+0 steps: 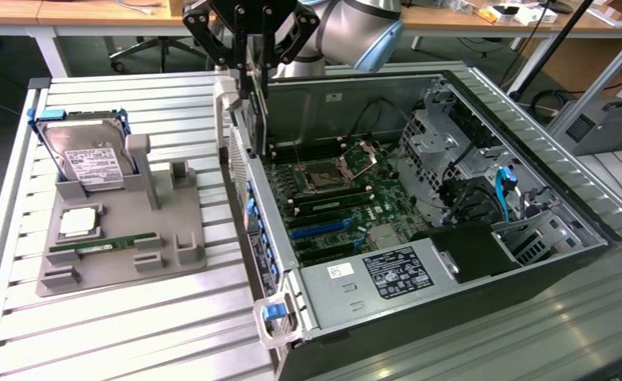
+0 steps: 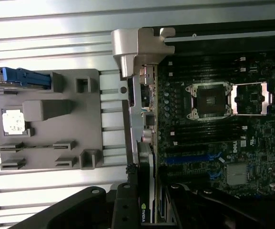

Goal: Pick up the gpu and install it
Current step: 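Pick up the gpu and move the gpu toward the slot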

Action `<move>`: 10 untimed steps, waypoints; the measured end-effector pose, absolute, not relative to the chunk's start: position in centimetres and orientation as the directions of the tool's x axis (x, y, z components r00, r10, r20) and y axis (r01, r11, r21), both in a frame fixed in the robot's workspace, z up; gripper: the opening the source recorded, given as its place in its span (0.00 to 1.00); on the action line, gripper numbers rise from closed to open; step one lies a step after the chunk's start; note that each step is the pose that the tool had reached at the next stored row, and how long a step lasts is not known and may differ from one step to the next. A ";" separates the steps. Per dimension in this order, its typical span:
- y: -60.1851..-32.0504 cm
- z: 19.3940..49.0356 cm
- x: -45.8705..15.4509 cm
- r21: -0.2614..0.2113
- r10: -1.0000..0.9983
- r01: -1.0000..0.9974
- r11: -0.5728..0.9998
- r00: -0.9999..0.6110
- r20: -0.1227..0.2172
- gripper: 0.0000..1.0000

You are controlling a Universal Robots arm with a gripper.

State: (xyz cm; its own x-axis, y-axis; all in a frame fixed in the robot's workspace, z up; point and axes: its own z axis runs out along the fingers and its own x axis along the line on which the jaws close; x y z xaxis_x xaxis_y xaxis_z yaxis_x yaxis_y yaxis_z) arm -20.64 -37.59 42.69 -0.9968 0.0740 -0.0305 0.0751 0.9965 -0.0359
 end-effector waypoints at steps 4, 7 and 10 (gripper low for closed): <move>-37.6 42.7 -20.5 -0.036 0.074 0.075 0.997 -0.997 -0.031 0.27; -37.6 42.7 -20.4 -0.036 0.074 0.075 0.997 -0.997 -0.030 0.27; -37.6 42.7 -20.2 -0.036 0.074 0.075 0.997 -0.997 -0.031 0.27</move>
